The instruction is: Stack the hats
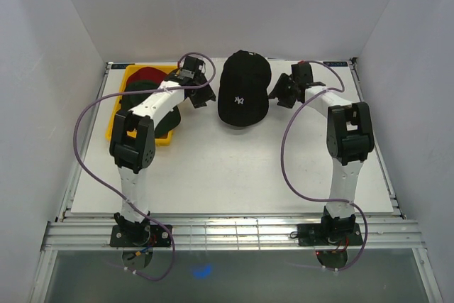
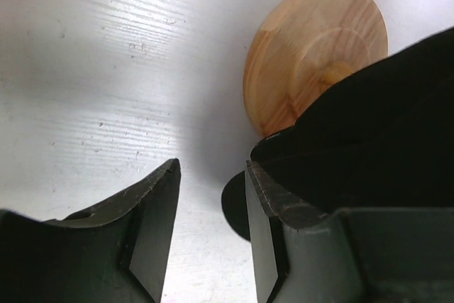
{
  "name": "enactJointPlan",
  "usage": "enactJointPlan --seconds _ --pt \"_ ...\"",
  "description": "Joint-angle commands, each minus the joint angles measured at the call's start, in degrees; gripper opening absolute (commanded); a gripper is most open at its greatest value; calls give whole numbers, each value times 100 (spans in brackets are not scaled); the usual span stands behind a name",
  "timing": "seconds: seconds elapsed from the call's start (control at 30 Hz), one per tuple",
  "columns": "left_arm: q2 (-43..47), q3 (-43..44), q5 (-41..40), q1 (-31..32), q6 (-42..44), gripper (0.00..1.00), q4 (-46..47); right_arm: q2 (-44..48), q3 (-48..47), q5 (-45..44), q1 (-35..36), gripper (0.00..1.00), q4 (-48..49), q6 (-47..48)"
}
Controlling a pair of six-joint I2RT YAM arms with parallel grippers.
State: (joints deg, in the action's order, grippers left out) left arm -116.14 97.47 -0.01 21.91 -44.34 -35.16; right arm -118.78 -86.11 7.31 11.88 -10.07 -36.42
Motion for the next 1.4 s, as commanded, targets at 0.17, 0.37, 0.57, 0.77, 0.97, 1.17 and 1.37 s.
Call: enactJointPlan --seconds 0.17,0.37,0.57,0.77,0.97,1.17,1.37 --pt "-287 413 -34 217 -154 52 -141 302 382 174 130 58 312 74" --pt "-120 176 -122 392 -207 48 -79 470 665 227 183 56 418 65" --pt "-49 141 -245 489 -189 46 -97 602 736 165 324 56 479 109" --pt "-23 79 -315 595 -198 43 -88 637 771 183 508 56 567 162" --pt "47 -44 -464 727 -224 43 -97 733 1007 157 622 56 742 101" --pt "100 -88 -623 823 -233 42 -97 813 1218 130 728 56 848 83" --pt "276 -246 -781 841 -172 42 -105 971 1394 60 641 56 831 31"
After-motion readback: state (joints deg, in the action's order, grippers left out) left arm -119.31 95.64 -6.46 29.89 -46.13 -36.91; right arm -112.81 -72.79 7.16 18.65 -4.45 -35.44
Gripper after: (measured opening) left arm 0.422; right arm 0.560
